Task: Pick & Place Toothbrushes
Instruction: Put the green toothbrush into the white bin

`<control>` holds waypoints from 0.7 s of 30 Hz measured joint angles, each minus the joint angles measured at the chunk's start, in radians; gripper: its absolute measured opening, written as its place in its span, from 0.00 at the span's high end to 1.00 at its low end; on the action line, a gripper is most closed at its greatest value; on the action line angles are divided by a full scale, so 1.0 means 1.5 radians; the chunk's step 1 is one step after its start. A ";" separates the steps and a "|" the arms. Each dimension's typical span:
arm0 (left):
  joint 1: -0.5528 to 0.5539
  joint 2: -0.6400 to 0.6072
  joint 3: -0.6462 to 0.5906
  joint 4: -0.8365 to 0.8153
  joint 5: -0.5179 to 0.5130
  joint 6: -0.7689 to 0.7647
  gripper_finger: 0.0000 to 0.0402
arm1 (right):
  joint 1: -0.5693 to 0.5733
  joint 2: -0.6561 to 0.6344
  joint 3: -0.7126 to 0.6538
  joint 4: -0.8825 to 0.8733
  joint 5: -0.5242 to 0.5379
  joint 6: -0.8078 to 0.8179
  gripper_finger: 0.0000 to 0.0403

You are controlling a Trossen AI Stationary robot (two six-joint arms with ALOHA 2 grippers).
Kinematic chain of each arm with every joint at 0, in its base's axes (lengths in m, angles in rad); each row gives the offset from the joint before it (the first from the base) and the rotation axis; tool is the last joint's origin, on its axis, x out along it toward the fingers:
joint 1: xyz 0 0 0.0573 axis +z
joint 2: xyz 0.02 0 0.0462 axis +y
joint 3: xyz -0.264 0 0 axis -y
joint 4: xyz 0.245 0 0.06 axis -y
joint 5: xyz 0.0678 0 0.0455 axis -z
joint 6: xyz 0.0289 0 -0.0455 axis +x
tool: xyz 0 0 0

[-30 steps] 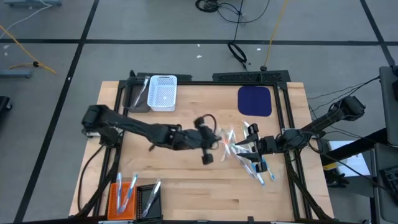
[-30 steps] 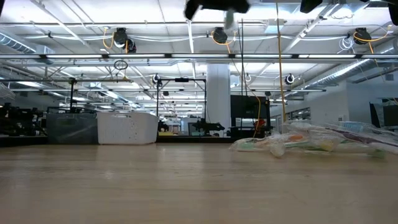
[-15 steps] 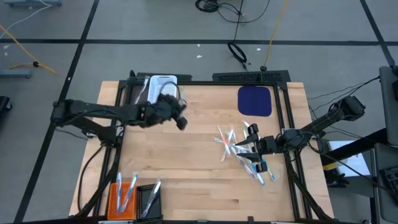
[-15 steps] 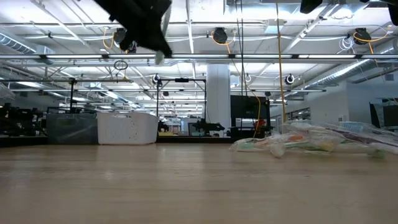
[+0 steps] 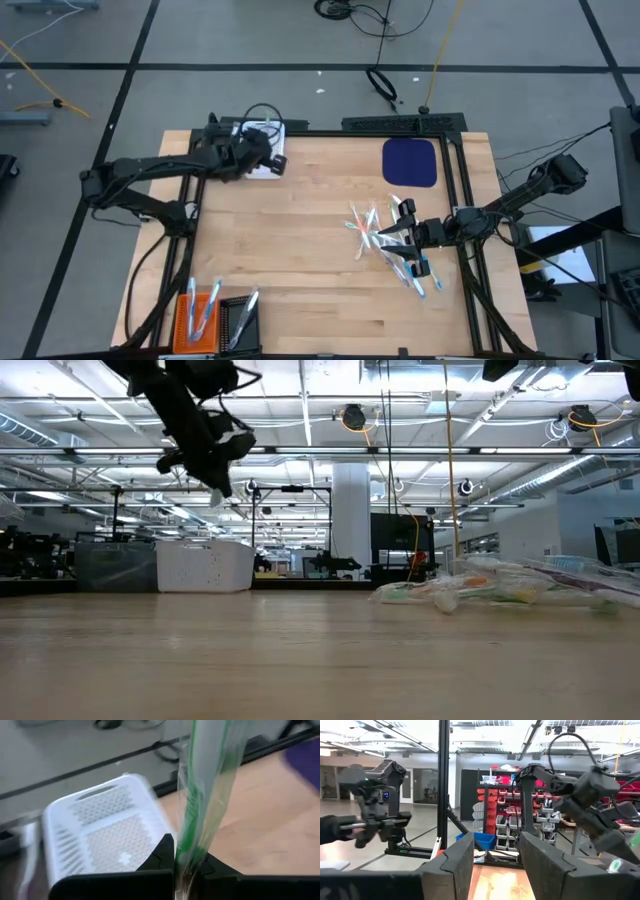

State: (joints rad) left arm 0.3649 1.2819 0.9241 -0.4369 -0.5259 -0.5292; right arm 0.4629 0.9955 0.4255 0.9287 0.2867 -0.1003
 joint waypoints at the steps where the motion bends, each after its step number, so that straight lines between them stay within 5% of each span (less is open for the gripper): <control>1: 0.010 0.000 0.000 -0.012 0.000 0.000 1.00 | 0.000 0.000 0.000 0.000 0.000 0.000 0.63; 21: 0.110 0.103 0.001 -0.101 -0.005 -0.035 0.99 | -0.001 0.000 0.000 -0.002 0.000 -0.018 0.64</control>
State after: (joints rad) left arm 0.5293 1.4371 0.9249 -0.5890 -0.5338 -0.5819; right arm 0.4614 0.9955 0.4255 0.9260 0.2867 -0.1269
